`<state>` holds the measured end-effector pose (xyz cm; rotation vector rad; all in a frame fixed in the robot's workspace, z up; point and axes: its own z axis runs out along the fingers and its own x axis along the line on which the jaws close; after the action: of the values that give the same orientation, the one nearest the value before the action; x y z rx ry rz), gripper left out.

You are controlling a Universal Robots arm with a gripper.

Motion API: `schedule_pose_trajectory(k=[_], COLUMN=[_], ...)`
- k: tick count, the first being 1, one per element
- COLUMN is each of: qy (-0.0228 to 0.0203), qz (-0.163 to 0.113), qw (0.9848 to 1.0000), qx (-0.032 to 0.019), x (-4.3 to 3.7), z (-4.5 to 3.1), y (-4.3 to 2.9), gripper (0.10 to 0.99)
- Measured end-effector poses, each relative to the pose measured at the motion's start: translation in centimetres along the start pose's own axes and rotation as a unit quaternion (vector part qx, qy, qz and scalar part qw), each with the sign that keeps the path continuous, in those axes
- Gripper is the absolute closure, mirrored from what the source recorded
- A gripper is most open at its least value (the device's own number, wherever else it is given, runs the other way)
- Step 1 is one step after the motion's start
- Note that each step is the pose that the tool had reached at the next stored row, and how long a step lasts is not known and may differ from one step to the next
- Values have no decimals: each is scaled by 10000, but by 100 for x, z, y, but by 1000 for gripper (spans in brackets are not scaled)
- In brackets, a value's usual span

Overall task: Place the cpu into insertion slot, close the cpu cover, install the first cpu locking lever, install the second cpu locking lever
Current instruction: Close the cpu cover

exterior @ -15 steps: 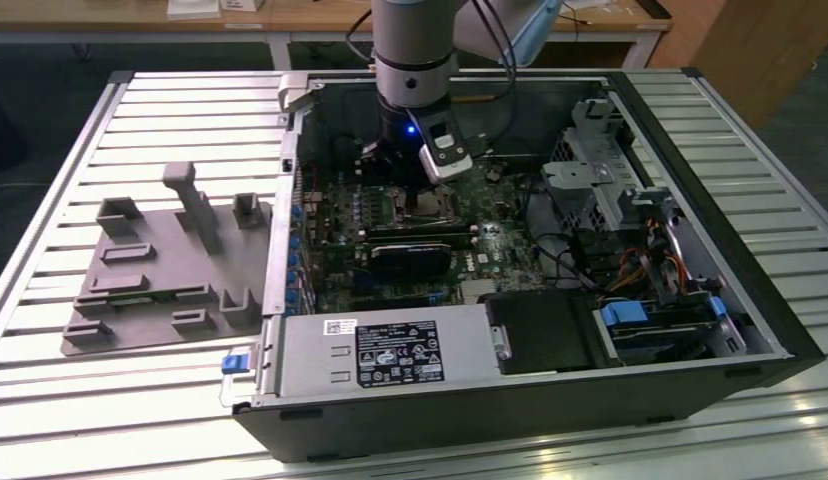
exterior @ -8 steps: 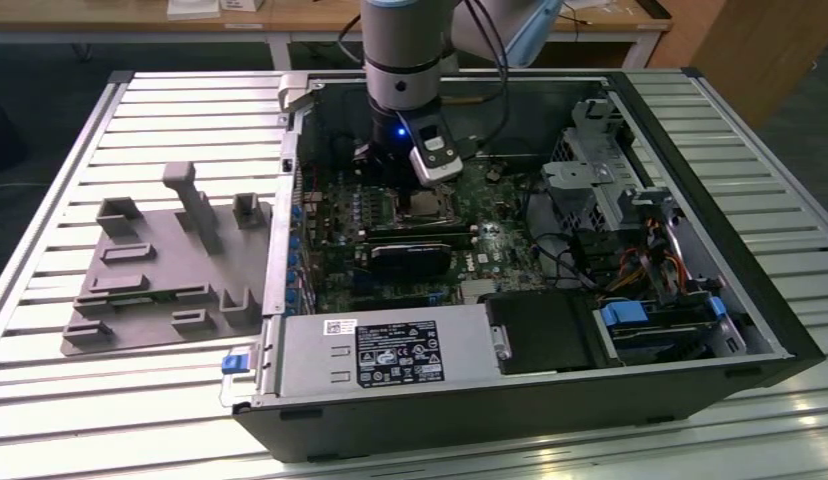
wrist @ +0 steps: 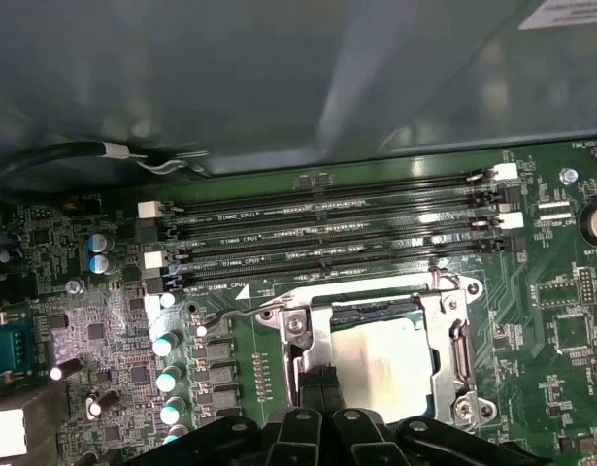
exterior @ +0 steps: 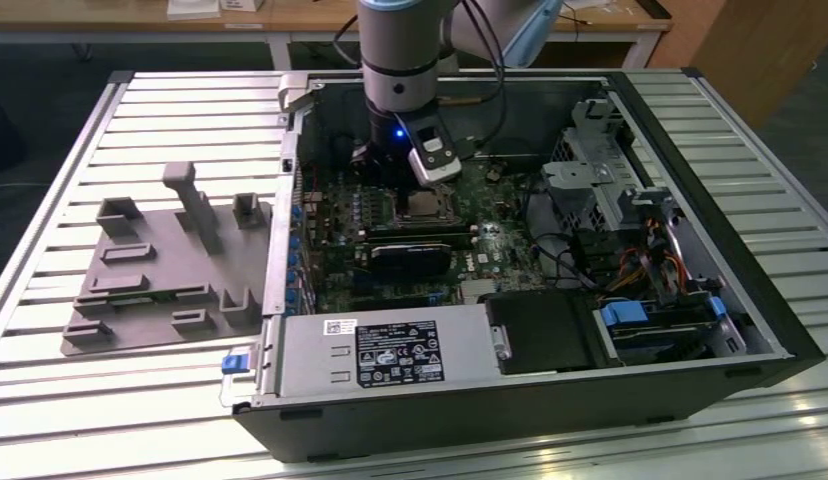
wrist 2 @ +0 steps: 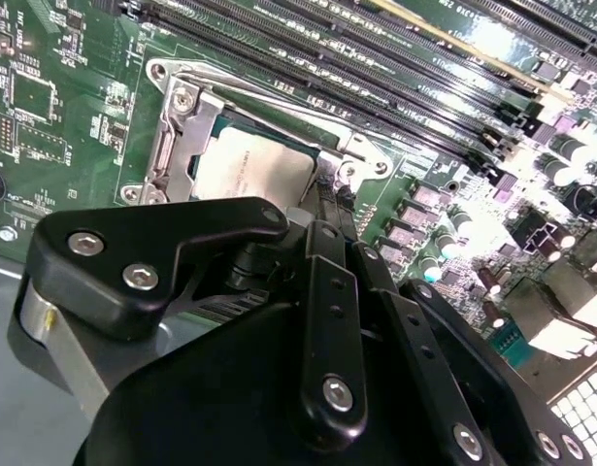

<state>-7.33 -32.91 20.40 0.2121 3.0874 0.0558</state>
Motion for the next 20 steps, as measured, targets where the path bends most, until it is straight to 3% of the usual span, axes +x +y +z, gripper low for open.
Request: schedule_pose_trajectory(k=[6, 7, 9, 12, 16, 20], qy=[1, 4, 18, 29, 49, 56], qz=[-26, -26, -20, -16, -9, -6], qw=[10000, 10000, 9999, 9998, 9994, 9992], qx=[-1, -25, -132, -207, -355, -403], x=[0, 0, 0, 0, 0, -2], z=[6, 7, 7, 6, 5, 12], y=[0, 0, -2, -2, -4, -16], gripper=[984, 984, 984, 984, 984, 984])
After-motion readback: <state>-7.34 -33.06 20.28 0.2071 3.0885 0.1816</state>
